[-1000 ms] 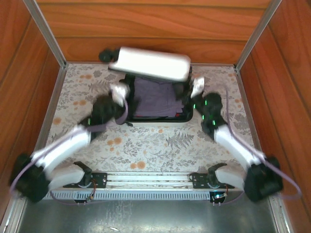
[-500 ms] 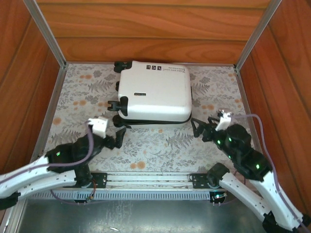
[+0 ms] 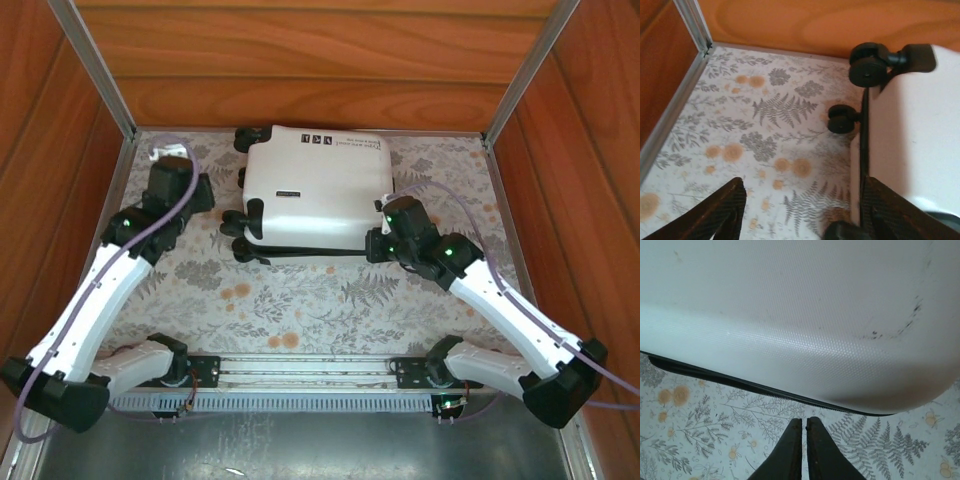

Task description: Pack the luggage

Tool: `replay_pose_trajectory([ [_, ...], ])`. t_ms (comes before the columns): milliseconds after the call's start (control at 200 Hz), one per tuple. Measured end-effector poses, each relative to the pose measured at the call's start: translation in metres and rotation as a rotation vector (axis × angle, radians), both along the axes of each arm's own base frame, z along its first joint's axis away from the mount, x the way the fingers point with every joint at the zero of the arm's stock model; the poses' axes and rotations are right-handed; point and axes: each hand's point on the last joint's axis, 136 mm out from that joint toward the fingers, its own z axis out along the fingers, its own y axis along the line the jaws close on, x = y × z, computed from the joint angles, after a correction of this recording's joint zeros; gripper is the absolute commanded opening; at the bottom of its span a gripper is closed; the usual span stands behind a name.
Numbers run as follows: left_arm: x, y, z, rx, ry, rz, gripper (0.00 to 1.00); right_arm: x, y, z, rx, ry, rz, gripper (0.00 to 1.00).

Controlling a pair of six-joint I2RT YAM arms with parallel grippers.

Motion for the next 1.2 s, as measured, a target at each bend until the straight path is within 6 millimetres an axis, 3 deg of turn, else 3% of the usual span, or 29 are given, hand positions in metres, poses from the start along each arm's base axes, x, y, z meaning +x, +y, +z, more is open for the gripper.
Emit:
replay_pose_trajectory([
  [100,0.020,0.000,-0.024,-0.062,0.097,-0.023,0.48,0.000,0.000,-0.013,-0.025,0.045,-0.015,0.11],
  [245,0.029,-0.033,-0.083,-0.151,0.305,-0.143,0.36,0.004,-0.006,-0.030,-0.063,0.084,-0.057,0.09],
  [325,0.027,-0.049,-0.105,-0.199,0.387,-0.196,0.32,0.012,-0.014,-0.045,-0.080,0.120,-0.096,0.06],
  [450,0.020,-0.070,-0.120,-0.238,0.443,-0.261,0.31,0.021,-0.037,-0.075,-0.099,0.213,-0.173,0.03],
  [535,0.016,-0.090,-0.121,-0.250,0.432,-0.315,0.31,0.034,-0.047,-0.076,-0.073,0.216,-0.212,0.06],
  [705,-0.003,-0.131,-0.134,-0.288,0.435,-0.364,0.31,0.081,-0.075,-0.075,-0.063,0.158,-0.311,0.06],
  [915,-0.054,-0.218,-0.160,-0.335,0.516,-0.512,0.31,0.152,-0.078,-0.070,-0.051,0.135,-0.297,0.06],
  [1025,-0.063,-0.264,-0.162,-0.352,0.497,-0.555,0.32,0.203,-0.071,-0.067,-0.031,0.109,-0.262,0.17],
  [1080,-0.062,-0.289,-0.162,-0.367,0.488,-0.569,0.38,0.226,-0.065,-0.064,-0.022,0.083,-0.234,0.23],
  [1199,-0.050,-0.352,-0.166,-0.402,0.458,-0.614,0.60,0.259,-0.054,-0.044,-0.016,0.024,-0.177,0.52],
])
